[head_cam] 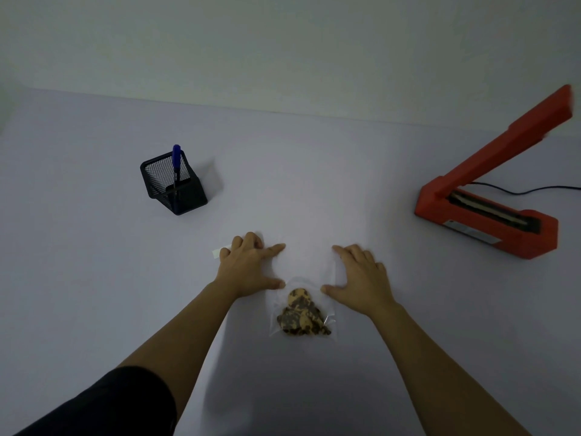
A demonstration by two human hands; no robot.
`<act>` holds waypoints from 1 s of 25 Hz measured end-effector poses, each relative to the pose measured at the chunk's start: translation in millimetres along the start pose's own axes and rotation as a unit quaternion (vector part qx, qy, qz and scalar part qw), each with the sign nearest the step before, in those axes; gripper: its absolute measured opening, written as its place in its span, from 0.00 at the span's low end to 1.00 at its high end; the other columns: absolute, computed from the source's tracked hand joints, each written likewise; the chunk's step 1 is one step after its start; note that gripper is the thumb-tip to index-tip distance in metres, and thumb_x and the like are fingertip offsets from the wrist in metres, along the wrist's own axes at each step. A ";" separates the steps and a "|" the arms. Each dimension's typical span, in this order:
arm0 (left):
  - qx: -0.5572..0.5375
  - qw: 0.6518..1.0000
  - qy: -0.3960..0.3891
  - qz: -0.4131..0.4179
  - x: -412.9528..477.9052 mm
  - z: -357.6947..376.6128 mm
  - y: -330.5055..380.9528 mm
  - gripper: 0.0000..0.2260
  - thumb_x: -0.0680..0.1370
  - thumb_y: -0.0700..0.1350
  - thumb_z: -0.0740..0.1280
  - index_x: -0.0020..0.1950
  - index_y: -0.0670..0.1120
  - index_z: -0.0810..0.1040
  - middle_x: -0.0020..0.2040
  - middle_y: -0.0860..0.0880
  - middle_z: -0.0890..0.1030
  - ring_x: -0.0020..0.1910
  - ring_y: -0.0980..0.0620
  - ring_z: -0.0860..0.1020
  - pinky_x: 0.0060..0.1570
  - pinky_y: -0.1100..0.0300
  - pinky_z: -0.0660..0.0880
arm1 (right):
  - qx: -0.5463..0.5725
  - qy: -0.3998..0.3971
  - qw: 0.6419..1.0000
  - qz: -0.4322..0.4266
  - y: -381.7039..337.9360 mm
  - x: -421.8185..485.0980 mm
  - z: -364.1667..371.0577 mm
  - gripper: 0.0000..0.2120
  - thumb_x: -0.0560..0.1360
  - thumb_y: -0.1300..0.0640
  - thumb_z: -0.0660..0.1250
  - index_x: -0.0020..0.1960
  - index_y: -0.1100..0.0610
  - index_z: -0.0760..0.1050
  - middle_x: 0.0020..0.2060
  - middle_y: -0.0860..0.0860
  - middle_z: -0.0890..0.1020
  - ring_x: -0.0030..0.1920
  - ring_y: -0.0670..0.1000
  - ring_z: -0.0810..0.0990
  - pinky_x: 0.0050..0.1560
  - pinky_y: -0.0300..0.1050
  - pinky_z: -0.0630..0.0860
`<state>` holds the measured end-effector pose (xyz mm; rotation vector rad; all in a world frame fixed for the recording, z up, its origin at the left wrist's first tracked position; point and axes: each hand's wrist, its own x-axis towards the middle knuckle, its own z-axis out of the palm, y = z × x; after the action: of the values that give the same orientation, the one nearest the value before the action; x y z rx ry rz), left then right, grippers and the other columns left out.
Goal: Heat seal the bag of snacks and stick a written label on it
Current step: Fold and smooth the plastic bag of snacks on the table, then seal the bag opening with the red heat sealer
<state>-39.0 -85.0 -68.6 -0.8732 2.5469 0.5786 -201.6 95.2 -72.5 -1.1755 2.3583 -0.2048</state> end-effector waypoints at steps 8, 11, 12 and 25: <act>-0.223 0.971 0.089 0.003 13.5 -33.0 55.2 0.26 0.69 0.56 0.68 0.66 0.59 0.70 0.55 0.52 0.69 0.57 0.48 0.69 0.57 0.50 0.70 | 0.321 0.209 0.914 0.133 17.8 -6.6 -8.5 0.26 0.66 0.51 0.74 0.61 0.51 0.69 0.46 0.42 0.70 0.49 0.48 0.72 0.56 0.56 0.72; -0.261 0.958 0.098 0.070 31.2 -45.4 104.7 0.21 0.74 0.48 0.68 0.67 0.50 0.71 0.60 0.47 0.74 0.52 0.51 0.73 0.52 0.59 0.70 | 0.294 0.377 0.850 0.220 65.9 -14.6 -39.9 0.19 0.68 0.57 0.72 0.55 0.59 0.71 0.46 0.52 0.74 0.48 0.54 0.74 0.53 0.56 0.73; -0.260 0.957 0.091 0.091 39.7 -48.3 125.5 0.21 0.75 0.46 0.67 0.68 0.48 0.70 0.62 0.46 0.74 0.52 0.52 0.74 0.51 0.62 0.69 | 0.272 0.406 0.835 0.254 87.5 -16.6 -51.6 0.19 0.68 0.58 0.72 0.55 0.62 0.71 0.48 0.57 0.75 0.49 0.57 0.74 0.52 0.56 0.71; -0.318 0.942 -0.054 0.093 111.3 -42.5 275.2 0.30 0.73 0.34 0.60 0.73 0.47 0.57 0.68 0.42 0.70 0.66 0.43 0.69 0.59 0.57 0.69 | 0.412 0.308 0.824 0.237 224.6 -43.3 -112.7 0.24 0.69 0.67 0.70 0.62 0.57 0.69 0.52 0.50 0.76 0.47 0.47 0.76 0.38 0.24 0.70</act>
<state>-307.2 38.5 -16.1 -0.7595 2.3719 1.5177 -394.2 258.4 -36.0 -0.0742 2.4939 -1.4297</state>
